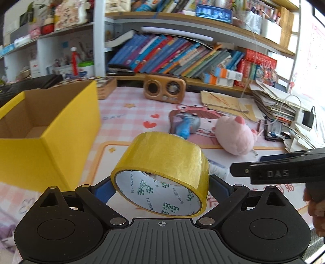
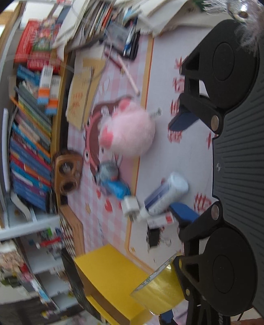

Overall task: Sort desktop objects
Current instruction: 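Grasp the small white-and-red carton with the right tool while the left tool holds the tape, then carry the tape roll and carton with both tools over the yellow cardboard box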

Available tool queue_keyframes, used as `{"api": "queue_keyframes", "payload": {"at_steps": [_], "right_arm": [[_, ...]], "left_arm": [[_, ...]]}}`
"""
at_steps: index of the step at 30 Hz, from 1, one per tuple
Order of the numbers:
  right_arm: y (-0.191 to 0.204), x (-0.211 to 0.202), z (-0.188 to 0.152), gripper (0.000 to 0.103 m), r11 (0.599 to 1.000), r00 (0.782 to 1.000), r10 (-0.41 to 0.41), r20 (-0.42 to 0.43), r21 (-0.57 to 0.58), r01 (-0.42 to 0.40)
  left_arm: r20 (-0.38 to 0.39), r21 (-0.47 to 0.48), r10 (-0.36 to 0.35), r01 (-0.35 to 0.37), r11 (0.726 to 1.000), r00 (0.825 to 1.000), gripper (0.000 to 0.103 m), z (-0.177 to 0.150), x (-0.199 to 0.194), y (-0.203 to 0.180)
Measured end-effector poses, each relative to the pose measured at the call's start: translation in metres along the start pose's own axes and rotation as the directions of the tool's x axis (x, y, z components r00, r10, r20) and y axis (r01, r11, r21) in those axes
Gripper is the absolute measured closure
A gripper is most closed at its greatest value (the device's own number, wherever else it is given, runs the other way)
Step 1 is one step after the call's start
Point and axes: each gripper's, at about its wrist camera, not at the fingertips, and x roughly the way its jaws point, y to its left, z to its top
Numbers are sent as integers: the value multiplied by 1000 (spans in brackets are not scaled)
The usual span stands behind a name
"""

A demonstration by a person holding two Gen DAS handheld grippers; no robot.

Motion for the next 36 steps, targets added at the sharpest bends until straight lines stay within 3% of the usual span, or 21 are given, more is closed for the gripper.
{"api": "queue_keyframes", "payload": {"at_steps": [1, 7, 12, 21, 24, 27, 36], "right_arm": [[5, 3, 1, 47, 1000, 1000, 16, -4, -17, -16], [31, 18, 7, 67, 983, 988, 145, -45, -104, -149], [49, 40, 9, 74, 969, 983, 155, -103, -178, -171], [63, 69, 8, 76, 949, 984, 108, -141, -281, -145], [65, 73, 9, 79, 947, 985, 102, -138, -289, -138], [66, 75, 9, 90, 947, 988, 86, -130, -297, -122], [62, 53, 11, 90, 964, 988, 117, -98, -229, -137]], "left_arm": [[-2, -9, 6, -6, 1000, 1000, 6, -2, -4, 3], [-8, -53, 58, -58, 997, 998, 6, -12, -24, 20], [-6, -74, 93, -93, 993, 996, 6, -17, -36, 29], [-4, -111, 137, -137, 984, 991, 6, -23, -49, 41], [-6, -119, 145, -144, 982, 989, 6, -25, -52, 44], [-9, -126, 145, -145, 981, 989, 6, -27, -53, 46], [2, -121, 133, -132, 984, 991, 6, -24, -58, 48]]}}
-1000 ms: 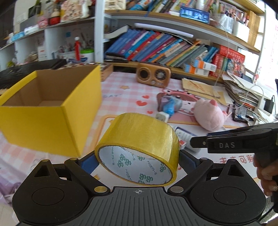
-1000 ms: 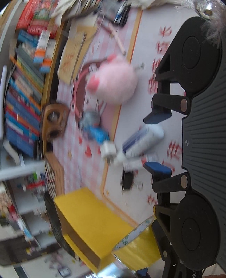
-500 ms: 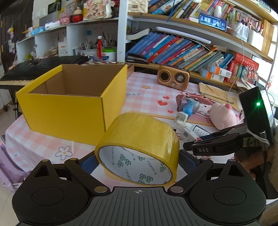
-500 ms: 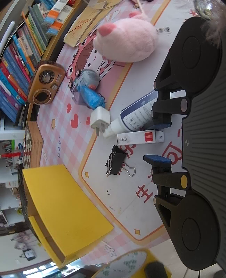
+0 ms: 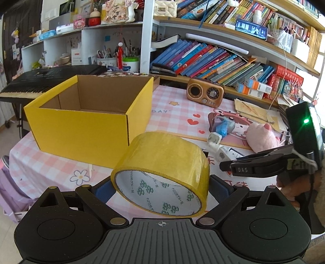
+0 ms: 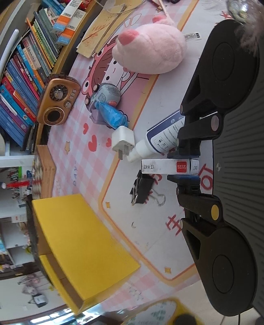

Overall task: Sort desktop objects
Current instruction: 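Carry the tape roll and carton with both tools over the yellow cardboard box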

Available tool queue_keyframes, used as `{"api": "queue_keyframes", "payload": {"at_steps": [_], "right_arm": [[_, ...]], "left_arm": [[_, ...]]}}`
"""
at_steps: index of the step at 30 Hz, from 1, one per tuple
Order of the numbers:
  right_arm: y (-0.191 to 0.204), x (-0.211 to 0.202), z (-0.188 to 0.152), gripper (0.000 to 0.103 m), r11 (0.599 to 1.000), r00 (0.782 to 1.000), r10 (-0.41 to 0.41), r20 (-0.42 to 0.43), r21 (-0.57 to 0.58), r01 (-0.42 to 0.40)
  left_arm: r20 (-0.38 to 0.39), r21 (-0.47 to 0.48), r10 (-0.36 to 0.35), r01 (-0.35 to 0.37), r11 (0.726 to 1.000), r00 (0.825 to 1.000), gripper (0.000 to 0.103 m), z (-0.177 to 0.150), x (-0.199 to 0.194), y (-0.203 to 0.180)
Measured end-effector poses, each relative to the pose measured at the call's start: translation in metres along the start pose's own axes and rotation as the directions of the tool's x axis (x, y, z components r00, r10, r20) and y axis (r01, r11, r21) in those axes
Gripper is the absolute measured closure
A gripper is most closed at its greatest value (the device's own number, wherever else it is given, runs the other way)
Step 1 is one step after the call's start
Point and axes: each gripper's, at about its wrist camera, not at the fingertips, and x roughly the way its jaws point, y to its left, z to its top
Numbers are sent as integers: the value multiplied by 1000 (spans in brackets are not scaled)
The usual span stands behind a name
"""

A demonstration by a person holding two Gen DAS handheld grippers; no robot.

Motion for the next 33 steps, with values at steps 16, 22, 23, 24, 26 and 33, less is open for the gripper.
{"api": "queue_keyframes", "payload": {"at_steps": [16, 22, 23, 24, 26, 33], "right_arm": [[33, -69, -17, 90, 990, 996, -35, 80, 139, 23], [64, -90, -28, 90, 981, 992, -65, 107, 188, 45], [71, -93, -30, 90, 980, 991, -72, 110, 191, 51], [77, -95, -31, 90, 979, 991, -79, 112, 194, 56], [91, -99, -34, 90, 976, 989, -94, 114, 205, 69], [140, -105, -44, 90, 968, 986, -124, 110, 230, 96]], "left_arm": [[72, 12, -96, 96, 995, 993, 6, 7, -15, 15], [91, 29, -156, 154, 988, 984, 6, 12, -28, 36], [93, 32, -166, 163, 986, 982, 6, 13, -30, 40], [97, 37, -175, 172, 984, 980, 6, 12, -33, 45], [95, 48, -192, 188, 981, 977, 6, 11, -37, 54], [75, 70, -228, 223, 972, 971, 6, -1, -54, 90]]}}
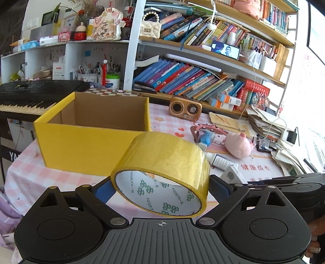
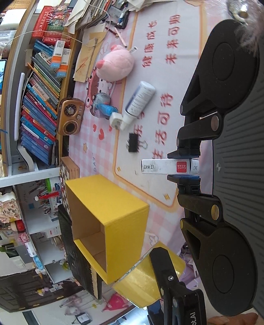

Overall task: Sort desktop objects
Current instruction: 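Carry the tape roll and carton with both tools over the yellow cardboard box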

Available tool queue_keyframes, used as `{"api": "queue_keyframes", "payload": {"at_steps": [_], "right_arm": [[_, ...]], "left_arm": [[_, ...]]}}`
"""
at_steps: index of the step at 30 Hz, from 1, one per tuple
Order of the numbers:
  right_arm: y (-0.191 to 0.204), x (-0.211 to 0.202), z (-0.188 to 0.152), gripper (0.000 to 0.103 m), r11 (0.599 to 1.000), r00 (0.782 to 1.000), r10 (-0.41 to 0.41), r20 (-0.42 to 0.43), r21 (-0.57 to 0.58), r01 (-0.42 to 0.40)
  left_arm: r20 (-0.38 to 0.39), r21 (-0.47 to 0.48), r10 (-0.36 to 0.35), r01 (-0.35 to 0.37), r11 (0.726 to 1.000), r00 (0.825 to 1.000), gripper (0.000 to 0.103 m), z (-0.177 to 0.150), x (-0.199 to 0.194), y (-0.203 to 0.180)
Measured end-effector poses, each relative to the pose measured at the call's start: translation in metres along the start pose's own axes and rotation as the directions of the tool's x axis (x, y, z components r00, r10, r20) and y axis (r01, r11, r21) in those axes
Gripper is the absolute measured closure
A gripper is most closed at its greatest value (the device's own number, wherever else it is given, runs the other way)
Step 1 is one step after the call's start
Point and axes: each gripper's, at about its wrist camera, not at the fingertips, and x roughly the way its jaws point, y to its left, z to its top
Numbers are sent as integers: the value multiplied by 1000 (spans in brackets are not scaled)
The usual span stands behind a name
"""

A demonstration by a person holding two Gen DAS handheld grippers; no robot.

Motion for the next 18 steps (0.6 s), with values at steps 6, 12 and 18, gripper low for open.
{"api": "queue_keyframes", "payload": {"at_steps": [6, 12, 18], "right_arm": [[38, -5, -18, 90, 1000, 1000, 1, -4, 18, -1], [76, -3, -32, 90, 999, 1000, 30, -11, 16, -29], [108, 0, -40, 89, 998, 998, 63, -22, -6, -63]], "left_arm": [[-12, 26, -13, 14, 1000, 1000, 6, -11, -24, 25], [-22, 47, 2, 0, 999, 1000, 6, -23, -47, 49], [-17, 39, 31, -31, 999, 999, 6, -31, -67, 72]]}}
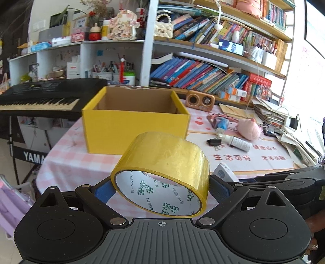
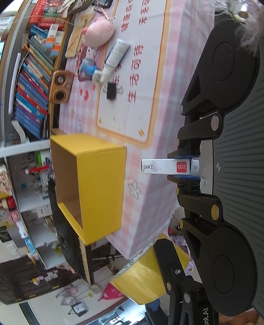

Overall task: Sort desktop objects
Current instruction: 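Carry the tape roll and carton with both tools over the yellow cardboard box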

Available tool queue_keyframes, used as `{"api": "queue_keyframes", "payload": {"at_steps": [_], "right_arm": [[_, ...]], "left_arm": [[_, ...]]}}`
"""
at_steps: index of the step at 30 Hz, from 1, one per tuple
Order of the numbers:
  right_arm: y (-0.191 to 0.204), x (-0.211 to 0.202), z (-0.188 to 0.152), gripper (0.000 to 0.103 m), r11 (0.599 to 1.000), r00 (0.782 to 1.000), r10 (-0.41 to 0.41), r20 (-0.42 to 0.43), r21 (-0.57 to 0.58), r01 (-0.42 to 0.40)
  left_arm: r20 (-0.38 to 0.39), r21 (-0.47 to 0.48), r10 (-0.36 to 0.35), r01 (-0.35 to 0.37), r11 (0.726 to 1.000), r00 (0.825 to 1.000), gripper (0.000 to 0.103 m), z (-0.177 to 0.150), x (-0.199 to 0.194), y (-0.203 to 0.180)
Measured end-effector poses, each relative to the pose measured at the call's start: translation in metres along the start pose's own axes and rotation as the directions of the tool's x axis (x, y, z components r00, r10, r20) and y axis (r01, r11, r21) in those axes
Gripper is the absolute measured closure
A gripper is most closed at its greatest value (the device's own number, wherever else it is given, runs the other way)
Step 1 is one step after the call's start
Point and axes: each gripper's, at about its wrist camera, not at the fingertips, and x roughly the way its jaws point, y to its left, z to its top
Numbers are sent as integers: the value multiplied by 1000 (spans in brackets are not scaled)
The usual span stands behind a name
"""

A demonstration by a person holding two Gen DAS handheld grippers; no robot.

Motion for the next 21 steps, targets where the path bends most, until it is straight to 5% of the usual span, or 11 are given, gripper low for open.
{"api": "queue_keyframes", "payload": {"at_steps": [21], "right_arm": [[38, 11, 6, 90, 998, 1000, 22, -10, -66, -22]], "left_arm": [[3, -53, 26, -26, 998, 1000, 6, -6, -10, 39]]}}
